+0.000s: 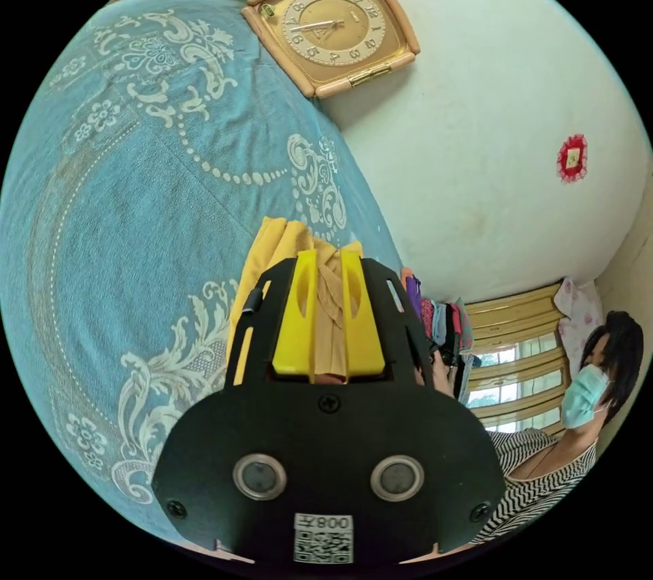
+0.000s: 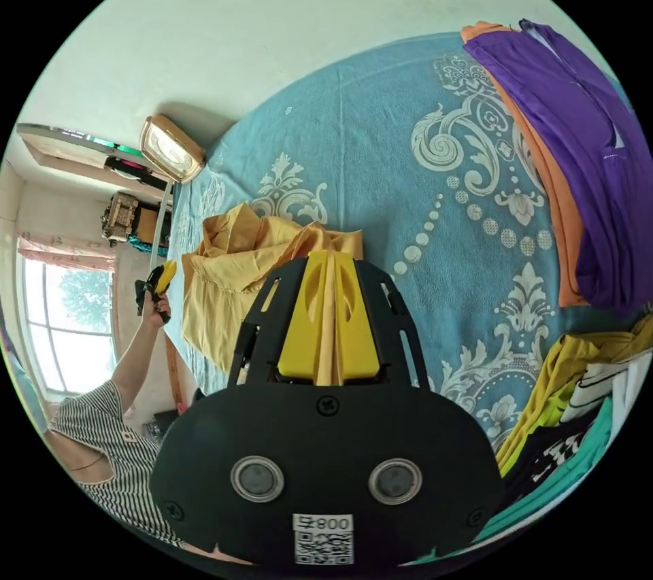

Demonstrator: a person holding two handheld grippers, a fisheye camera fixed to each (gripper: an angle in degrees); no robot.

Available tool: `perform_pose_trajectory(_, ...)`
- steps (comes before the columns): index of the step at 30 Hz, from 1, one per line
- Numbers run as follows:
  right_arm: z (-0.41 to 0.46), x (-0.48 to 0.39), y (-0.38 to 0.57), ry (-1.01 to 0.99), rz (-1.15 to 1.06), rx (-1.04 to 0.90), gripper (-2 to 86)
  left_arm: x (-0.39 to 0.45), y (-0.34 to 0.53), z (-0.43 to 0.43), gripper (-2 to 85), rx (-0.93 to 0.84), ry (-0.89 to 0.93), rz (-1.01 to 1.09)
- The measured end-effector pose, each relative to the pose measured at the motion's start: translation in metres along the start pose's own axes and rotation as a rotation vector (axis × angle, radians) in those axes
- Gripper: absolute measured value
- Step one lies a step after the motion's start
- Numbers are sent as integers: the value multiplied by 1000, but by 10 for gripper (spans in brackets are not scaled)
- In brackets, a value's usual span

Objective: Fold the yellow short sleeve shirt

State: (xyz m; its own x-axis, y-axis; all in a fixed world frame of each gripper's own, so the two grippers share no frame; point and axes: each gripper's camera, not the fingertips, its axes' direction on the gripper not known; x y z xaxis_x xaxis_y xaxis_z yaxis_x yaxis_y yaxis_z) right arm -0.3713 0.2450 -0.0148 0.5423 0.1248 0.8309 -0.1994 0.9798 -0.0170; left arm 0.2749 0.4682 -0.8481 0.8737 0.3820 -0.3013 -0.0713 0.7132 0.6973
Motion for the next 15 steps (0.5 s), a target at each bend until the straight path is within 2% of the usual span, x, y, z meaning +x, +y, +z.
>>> perform_pose_trajectory(3,7,-46,19,133,-155,49,36,32,10,32,63,-155,-65,134)
perform_pose_trajectory(7,61,-141,49,415,-528,21,64,64,18,89,60,-323,-120,260)
perform_pose_trajectory(11,131,-213,78,664,-896,12,84,89,17,134,56,-403,-162,339)
perform_pose_trajectory(15,173,-238,89,724,-1061,-24,83,101,12,162,54,-436,-183,362)
